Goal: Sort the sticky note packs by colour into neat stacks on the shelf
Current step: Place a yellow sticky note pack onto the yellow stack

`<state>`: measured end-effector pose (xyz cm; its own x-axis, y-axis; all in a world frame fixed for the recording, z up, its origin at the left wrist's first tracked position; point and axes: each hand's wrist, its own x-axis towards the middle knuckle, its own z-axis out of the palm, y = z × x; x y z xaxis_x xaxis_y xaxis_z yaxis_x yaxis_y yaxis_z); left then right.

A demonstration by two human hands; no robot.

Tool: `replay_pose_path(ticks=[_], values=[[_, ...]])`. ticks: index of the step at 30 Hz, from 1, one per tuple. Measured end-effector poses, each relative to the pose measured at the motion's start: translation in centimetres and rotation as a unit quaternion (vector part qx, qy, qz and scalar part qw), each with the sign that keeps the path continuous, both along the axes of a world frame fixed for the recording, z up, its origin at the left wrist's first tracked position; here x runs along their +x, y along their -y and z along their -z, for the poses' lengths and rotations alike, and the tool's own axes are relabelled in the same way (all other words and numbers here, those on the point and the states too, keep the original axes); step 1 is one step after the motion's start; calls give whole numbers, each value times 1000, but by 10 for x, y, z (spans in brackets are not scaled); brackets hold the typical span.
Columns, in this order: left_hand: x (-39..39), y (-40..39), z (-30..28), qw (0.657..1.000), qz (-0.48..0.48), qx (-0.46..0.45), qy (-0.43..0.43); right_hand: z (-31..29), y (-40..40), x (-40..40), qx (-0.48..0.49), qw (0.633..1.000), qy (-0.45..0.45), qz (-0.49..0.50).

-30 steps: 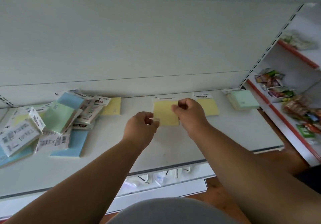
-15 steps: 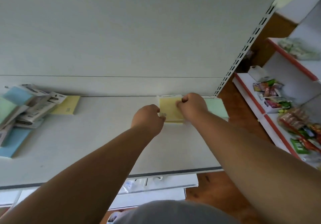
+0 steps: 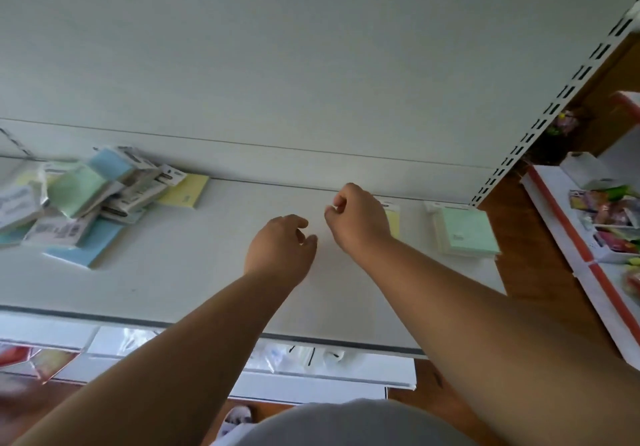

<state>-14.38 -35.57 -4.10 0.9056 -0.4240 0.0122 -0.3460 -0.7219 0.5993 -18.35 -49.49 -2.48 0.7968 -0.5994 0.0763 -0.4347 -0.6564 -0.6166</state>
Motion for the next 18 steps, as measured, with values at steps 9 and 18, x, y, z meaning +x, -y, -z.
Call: replay_pose_path(ticks=[9, 18], values=[[100, -137, -2, 998, -56, 5, 11, 12, -121, 92, 135, 989, -24, -48], [152, -189, -3, 989, 100, 107, -30, 4, -195, 185, 500, 843, -7, 198]])
